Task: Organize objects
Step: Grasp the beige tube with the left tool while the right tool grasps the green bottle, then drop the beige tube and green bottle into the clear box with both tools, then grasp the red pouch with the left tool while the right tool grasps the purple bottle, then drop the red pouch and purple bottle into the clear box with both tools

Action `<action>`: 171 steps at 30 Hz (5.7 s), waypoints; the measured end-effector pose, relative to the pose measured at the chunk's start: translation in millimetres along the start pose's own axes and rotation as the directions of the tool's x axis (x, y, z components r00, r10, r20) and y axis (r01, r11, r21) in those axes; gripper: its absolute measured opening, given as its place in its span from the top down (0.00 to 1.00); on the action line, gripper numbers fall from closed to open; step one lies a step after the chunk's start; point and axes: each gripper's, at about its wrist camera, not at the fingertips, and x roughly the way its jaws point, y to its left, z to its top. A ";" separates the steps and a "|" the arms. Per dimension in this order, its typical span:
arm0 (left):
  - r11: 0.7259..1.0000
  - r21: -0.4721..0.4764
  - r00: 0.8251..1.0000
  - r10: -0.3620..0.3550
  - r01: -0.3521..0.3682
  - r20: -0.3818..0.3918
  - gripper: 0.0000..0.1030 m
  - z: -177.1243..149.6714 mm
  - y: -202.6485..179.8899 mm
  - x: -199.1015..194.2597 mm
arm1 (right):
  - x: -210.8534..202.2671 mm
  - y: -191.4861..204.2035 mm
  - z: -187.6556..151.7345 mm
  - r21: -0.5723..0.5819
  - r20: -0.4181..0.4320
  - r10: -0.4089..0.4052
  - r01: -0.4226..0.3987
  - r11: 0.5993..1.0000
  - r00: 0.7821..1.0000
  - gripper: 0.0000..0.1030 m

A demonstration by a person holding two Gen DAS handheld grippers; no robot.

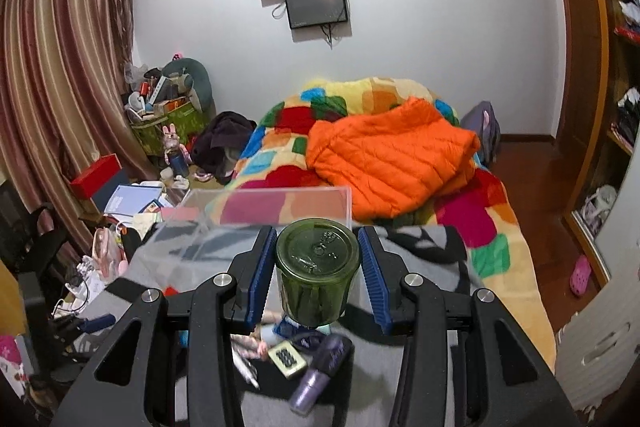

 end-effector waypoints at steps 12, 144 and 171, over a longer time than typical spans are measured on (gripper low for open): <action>0.999 0.004 0.998 -0.036 0.035 0.044 0.93 11.7 2.6 5.9 | 31.2 23.4 17.2 -0.036 0.002 0.020 -0.020 0.999 1.000 0.62; 0.997 0.077 0.956 -0.052 0.031 0.289 0.47 29.7 -65.9 -83.9 | 18.1 -13.9 -59.6 0.056 -0.177 0.017 -0.007 0.998 0.984 0.77; 0.998 0.069 0.988 -0.027 0.016 0.151 0.47 152.0 -56.9 22.6 | 127.5 24.3 8.4 -0.095 -0.221 -0.019 -0.002 0.995 0.975 0.77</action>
